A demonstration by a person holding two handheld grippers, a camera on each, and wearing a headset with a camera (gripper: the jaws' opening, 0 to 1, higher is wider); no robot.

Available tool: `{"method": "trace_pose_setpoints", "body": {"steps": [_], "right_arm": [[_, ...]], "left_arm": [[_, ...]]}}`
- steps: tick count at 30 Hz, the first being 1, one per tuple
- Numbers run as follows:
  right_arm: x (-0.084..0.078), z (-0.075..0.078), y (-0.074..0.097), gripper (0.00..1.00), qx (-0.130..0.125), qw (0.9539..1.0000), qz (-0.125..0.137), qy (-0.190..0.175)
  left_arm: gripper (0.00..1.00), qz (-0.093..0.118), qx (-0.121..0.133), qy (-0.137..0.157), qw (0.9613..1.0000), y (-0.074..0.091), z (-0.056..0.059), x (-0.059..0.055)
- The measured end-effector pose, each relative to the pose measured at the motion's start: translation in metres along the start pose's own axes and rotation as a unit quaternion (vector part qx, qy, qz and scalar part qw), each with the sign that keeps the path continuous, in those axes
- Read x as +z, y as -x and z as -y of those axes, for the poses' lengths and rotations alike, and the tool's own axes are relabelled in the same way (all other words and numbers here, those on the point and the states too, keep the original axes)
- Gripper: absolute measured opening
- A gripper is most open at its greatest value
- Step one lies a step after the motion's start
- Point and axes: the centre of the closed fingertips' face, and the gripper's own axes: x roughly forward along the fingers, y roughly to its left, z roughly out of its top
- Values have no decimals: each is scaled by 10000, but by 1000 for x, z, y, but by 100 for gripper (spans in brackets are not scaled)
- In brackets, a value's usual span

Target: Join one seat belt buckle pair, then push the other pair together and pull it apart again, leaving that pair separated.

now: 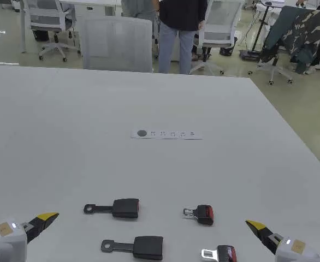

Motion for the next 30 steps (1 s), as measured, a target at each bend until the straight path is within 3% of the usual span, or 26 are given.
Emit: {"method": "trace_pose_setpoints", "body": {"steps": [19, 30], "right_arm": [[-3, 4, 1, 97, -28, 10000, -25, -15], [-7, 3, 0, 96, -9, 10000, -58, -54]], "left_arm": [[100, 10, 25, 70, 10000, -2, 2, 2], [100, -87, 24, 55, 9999, -3, 0, -5]]}}
